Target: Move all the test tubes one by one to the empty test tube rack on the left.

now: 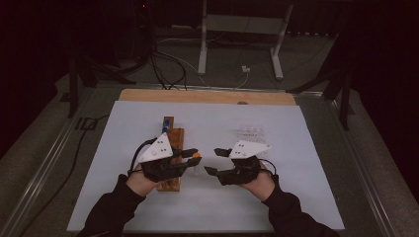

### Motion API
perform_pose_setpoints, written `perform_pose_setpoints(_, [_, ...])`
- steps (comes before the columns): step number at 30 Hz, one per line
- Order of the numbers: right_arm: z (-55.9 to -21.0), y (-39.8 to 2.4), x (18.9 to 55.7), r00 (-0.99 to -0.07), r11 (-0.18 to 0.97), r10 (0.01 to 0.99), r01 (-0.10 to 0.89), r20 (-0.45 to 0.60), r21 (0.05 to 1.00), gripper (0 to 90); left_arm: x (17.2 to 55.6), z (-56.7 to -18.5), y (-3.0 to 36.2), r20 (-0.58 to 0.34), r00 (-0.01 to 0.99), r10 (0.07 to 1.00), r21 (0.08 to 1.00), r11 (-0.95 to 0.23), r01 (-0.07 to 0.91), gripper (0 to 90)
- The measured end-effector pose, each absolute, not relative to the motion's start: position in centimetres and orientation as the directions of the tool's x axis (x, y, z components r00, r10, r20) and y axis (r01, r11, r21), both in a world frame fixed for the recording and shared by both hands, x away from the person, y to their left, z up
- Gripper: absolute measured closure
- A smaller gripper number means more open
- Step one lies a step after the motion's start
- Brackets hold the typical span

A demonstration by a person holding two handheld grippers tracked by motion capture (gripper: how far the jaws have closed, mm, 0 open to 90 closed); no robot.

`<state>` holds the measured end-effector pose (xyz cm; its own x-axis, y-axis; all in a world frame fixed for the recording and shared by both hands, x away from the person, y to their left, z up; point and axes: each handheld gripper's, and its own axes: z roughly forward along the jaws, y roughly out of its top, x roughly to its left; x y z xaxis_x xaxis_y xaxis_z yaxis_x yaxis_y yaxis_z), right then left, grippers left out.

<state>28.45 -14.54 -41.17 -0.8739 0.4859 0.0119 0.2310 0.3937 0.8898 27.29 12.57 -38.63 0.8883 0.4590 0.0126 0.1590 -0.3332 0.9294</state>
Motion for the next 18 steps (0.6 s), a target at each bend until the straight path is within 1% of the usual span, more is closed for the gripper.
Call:
perform_pose_setpoints(1, [-41.1,-14.7,28.5,-0.868,0.388,0.497,0.23,0.008,0.892,26.4,27.3,-38.4,13.0,0.016,0.882,0.471,0.93,-0.331,0.16,71.6])
perform_pose_setpoints(4, [-40.8,-15.0,28.6,-0.855,0.37,0.519,0.235,0.01,0.899,15.1,27.2,-38.0,14.1,0.017,0.868,0.496,0.934,-0.317,0.163,71.5])
perform_pose_setpoints(6, [-40.6,-15.3,28.8,-0.843,0.344,0.537,0.25,0.028,0.905,10.7,27.2,-37.8,14.6,0.026,0.862,0.507,0.935,-0.318,0.159,71.6])
perform_pose_setpoints(9, [-40.5,-15.5,28.9,-0.846,0.332,0.531,0.254,0.043,0.908,1.9,27.0,-37.6,15.4,0.03,0.85,0.525,0.937,-0.31,0.159,71.5])
perform_pose_setpoints(11, [-40.4,-15.6,28.9,-0.851,0.324,0.522,0.261,0.059,0.909,0.9,26.9,-37.5,15.9,0.032,0.843,0.537,0.938,-0.309,0.161,71.5])
perform_pose_setpoints(18, [-40.2,-15.7,28.7,-0.857,0.331,0.514,0.237,0.036,0.913,0.0,26.7,-37.5,17.2,0.036,0.82,0.572,0.938,-0.301,0.169,71.6])
